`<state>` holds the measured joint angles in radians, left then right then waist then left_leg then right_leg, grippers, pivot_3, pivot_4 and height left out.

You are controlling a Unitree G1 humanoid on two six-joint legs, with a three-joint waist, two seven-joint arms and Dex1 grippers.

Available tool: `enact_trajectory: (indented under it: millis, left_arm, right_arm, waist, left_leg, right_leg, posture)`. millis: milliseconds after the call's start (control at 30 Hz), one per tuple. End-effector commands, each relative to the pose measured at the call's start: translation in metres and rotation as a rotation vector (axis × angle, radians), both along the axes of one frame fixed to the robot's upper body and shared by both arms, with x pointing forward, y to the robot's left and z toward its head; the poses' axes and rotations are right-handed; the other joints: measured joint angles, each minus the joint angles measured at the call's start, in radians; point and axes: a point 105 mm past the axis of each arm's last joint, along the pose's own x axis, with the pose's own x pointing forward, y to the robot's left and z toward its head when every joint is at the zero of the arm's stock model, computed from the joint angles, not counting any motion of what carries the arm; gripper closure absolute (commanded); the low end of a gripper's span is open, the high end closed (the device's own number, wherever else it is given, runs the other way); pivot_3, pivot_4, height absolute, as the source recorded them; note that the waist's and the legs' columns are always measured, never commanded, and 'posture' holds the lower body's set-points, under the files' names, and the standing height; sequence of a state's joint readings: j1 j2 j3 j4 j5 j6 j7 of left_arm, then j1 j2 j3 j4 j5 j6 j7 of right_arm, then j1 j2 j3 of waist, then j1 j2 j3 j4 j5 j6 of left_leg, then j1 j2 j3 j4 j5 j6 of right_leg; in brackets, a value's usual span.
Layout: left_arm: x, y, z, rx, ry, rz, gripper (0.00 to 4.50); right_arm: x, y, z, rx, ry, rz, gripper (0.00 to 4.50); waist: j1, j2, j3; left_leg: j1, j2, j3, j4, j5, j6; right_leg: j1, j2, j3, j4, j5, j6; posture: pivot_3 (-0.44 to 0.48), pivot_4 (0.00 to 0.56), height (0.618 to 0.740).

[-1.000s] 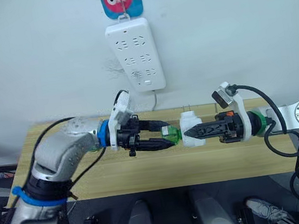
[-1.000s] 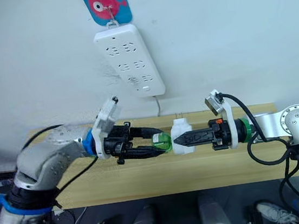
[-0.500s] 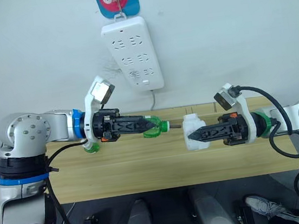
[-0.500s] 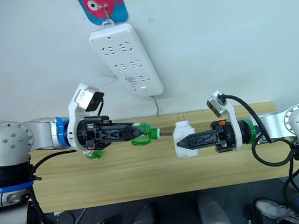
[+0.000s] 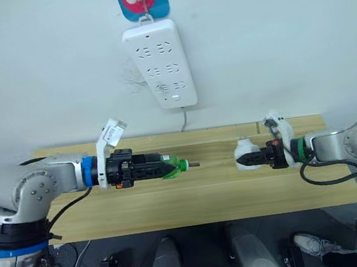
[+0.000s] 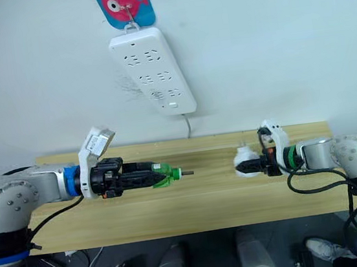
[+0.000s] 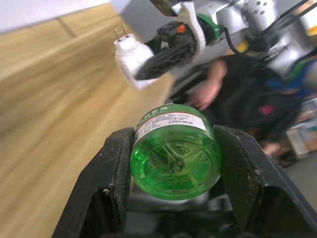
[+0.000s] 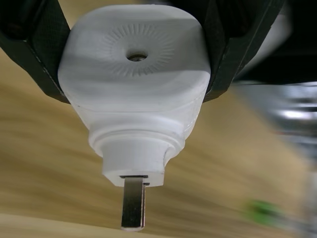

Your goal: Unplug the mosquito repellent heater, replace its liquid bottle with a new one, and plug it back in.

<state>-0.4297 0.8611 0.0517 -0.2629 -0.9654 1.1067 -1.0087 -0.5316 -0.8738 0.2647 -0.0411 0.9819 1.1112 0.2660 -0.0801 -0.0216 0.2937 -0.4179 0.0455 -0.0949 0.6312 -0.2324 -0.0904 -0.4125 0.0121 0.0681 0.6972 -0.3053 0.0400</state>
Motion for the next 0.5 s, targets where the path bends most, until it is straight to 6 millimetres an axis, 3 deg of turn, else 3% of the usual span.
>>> enact_trajectory:
  millis: [33,333,400,500]
  left_arm:
    - [-0.009,-0.006,-0.003,0.044,-0.088,-0.063,2.26]
    - [-0.013,-0.012,-0.014,0.073,-0.130,-0.091,2.26]
    - [-0.012,-0.014,-0.015,0.070,-0.137,-0.087,2.26]
    - [-0.007,-0.013,-0.017,0.060,-0.134,-0.056,2.26]
  right_arm:
    - [0.012,-0.018,-0.008,-0.156,-0.074,-0.017,1.48]
    - [0.023,-0.035,-0.021,-0.257,-0.023,-0.063,1.48]
    - [0.027,-0.040,-0.023,-0.273,-0.029,-0.098,0.74]
    - [0.033,-0.041,-0.015,-0.245,-0.057,-0.123,0.00]
  waist:
    - [-0.001,0.000,0.000]
    - [-0.003,0.000,0.000]
    - [-0.003,0.000,0.000]
    - [-0.003,0.000,0.000]
  left_leg:
    - [0.000,0.000,0.000,0.000,0.000,0.000]
    - [0.000,0.001,0.003,0.000,0.000,0.000]
    - [0.000,0.000,0.003,0.000,0.000,0.000]
    - [-0.001,0.000,0.003,0.000,0.000,0.000]
  right_leg:
    - [-0.001,0.000,0.000,0.000,0.000,0.000]
    - [-0.002,0.000,0.002,0.001,0.000,0.000]
    - [-0.002,0.000,0.002,0.001,0.000,0.000]
    - [-0.002,-0.001,0.002,0.001,0.000,0.000]
  posture:
    - [-0.099,0.277,0.740]
    - [-0.091,0.269,0.740]
    - [-0.092,0.265,0.740]
    - [-0.098,0.262,0.740]
